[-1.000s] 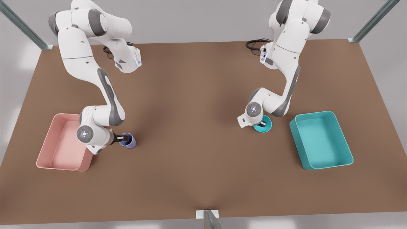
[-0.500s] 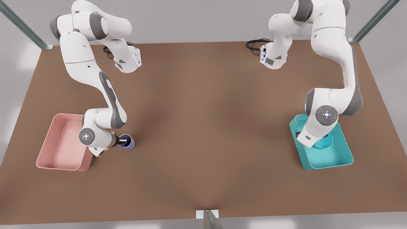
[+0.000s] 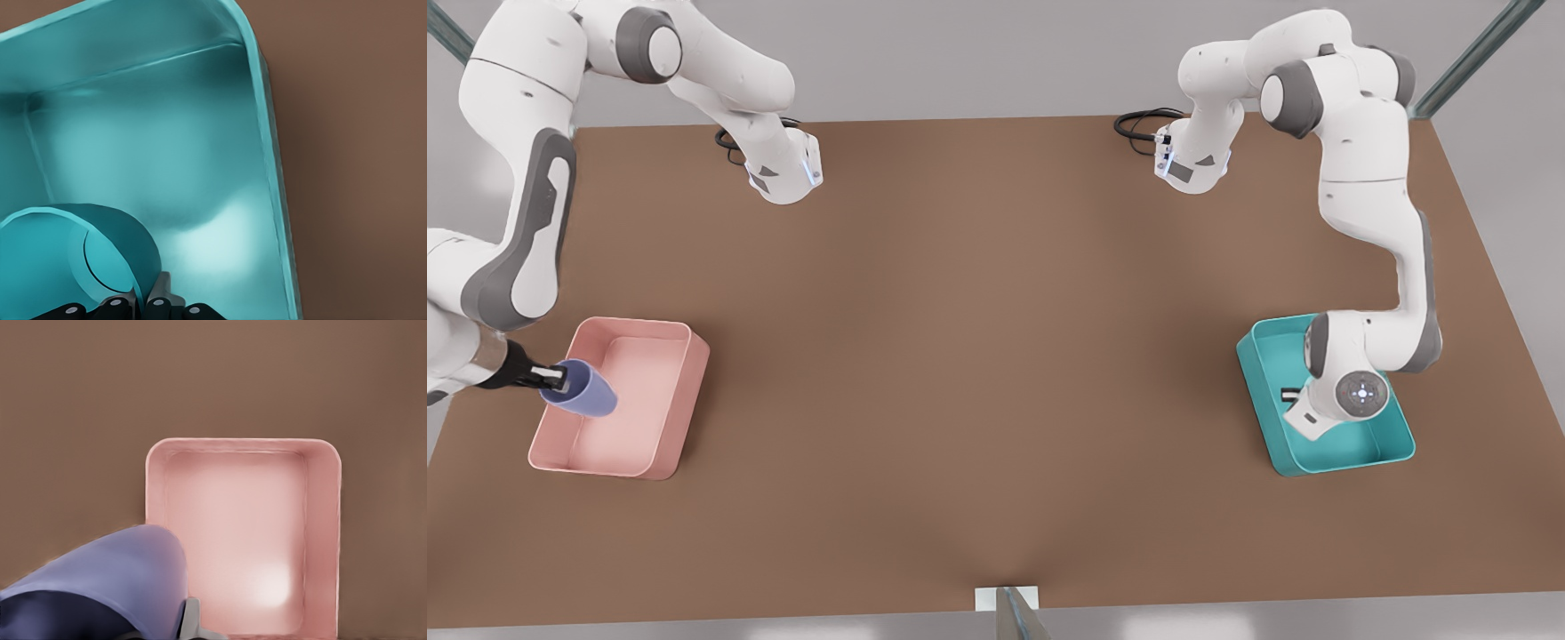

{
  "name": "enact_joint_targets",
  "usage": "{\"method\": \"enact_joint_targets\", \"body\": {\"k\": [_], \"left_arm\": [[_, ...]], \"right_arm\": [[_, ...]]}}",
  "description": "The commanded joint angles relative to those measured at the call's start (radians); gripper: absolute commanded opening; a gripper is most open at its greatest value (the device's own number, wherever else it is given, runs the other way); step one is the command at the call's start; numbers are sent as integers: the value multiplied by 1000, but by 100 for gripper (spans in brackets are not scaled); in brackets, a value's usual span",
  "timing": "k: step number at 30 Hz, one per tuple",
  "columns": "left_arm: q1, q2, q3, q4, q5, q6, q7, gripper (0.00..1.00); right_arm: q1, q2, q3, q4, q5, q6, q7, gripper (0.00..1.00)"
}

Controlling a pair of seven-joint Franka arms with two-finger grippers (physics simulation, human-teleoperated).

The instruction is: Put the bowls and cups in different boxes

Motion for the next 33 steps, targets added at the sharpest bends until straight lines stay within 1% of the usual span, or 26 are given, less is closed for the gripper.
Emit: {"method": "enact_joint_targets", "body": {"k": [1, 2, 3, 5, 6, 8, 9, 11, 12, 13, 15, 16, 17, 22, 26, 29, 30, 31, 33], "left_arm": [[3, 11, 0, 1, -2, 37, 103, 21], [3, 11, 0, 1, -1, 37, 108, 85], [3, 8, -1, 2, -2, 34, 106, 100], [5, -1, -3, 2, -2, 27, 108, 100], [5, -50, -4, 4, -7, -27, 111, 100], [0, -231, -17, 12, -70, -223, 109, 100], [-9, -280, -18, 12, -77, -263, 109, 100], [-12, -415, -32, 15, -212, -329, 106, 100], [-76, -493, -31, 22, -232, -401, 106, 100], [-91, -512, -40, 64, -280, -487, 106, 100], [-89, -501, -47, 142, -295, -582, 114, 100], [-84, -483, -54, 154, -295, -587, 113, 100], [-84, -481, -54, 154, -297, -582, 113, 100], [-74, -480, -54, 156, -292, -562, 114, 100], [-74, -488, -54, 156, -294, -608, 113, 100], [-74, -488, -54, 157, -292, -613, 109, 100], [-75, -488, -55, 157, -290, -611, 108, 100], [-80, -488, -57, 157, -292, -611, 106, 100], [-83, -488, -57, 157, -292, -611, 106, 100]], "right_arm": [[1, 38, -35, 6, -28, -19, -465, 21], [-8, 78, -35, 6, -25, 0, -460, 21], [-7, 113, -35, 6, -17, 23, -454, 21], [-2, 169, -32, 6, -10, 90, -430, 21], [-2, 202, -32, 8, -10, 122, -430, 21], [-5, 244, -32, 8, 1, 181, -430, 21], [-7, 268, -32, 8, 15, 204, -430, 21], [-8, 291, -32, 8, 19, 242, -430, 21], [-8, 310, -32, 8, 36, 259, -434, 21], [-8, 322, -32, 8, 44, 276, -436, 21], [-8, 342, -32, 6, 65, 288, -442, 21], [-10, 344, -32, 5, 66, 288, -442, 50], [-16, 348, -30, 2, 64, 287, -442, 100], [-18, 333, -26, 3, 62, 261, -444, 100], [-18, 269, -25, 6, 66, 170, -454, 100], [-10, 128, -22, 23, 101, -54, -447, 100], [21, 81, -16, 95, 98, -210, -347, 100], [99, 78, -13, 180, 90, -341, -186, 100], [206, 77, -21, 279, 66, -511, 107, 100]]}}
